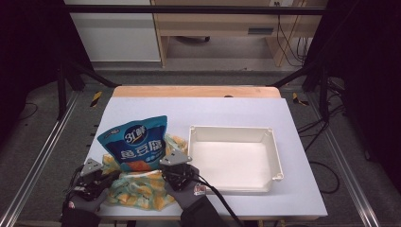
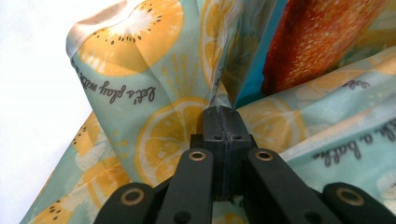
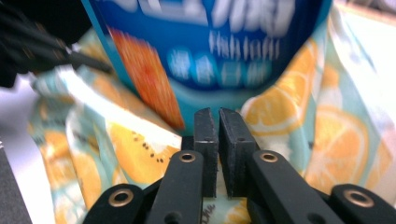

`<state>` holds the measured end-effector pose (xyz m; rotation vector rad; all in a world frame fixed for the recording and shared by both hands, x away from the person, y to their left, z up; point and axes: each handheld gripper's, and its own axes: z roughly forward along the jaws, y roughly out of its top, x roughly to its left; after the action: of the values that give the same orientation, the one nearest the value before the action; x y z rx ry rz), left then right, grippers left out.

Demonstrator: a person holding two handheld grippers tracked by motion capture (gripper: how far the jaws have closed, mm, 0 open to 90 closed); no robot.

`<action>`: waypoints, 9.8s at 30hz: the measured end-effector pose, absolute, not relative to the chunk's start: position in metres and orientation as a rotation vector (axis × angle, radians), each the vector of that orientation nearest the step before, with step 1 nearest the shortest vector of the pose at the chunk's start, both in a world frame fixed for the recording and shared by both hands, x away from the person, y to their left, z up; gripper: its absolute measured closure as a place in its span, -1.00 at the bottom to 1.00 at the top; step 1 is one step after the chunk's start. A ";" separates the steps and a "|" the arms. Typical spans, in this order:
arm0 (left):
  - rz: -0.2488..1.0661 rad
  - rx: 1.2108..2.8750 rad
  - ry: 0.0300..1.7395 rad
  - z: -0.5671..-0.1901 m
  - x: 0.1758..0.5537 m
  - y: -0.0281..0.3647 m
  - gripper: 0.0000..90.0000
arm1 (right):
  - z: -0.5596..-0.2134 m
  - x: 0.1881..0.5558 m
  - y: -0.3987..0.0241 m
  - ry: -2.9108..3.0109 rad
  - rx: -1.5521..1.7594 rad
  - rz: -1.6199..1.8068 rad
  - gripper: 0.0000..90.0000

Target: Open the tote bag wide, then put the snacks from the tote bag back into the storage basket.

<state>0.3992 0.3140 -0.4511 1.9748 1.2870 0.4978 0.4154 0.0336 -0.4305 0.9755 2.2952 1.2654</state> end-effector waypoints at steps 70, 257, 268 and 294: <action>0.672 1.594 1.051 -0.370 0.367 0.337 0.02 | -0.376 0.419 -0.028 2.120 0.896 1.622 0.15; 0.669 1.636 0.711 -0.255 0.399 0.133 1.00 | -0.263 0.392 -0.175 1.863 0.904 1.601 1.00; 0.626 1.658 0.702 -0.266 0.398 0.119 1.00 | -0.271 0.387 -0.188 1.852 0.924 1.581 1.00; 0.557 1.715 0.714 -0.307 0.397 0.109 1.00 | -0.313 0.381 -0.201 1.896 0.994 1.538 1.00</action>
<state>0.3967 0.1093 -0.3073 1.7151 0.7137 0.5565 0.3813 -0.2006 -0.3127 0.9942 1.8960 1.5377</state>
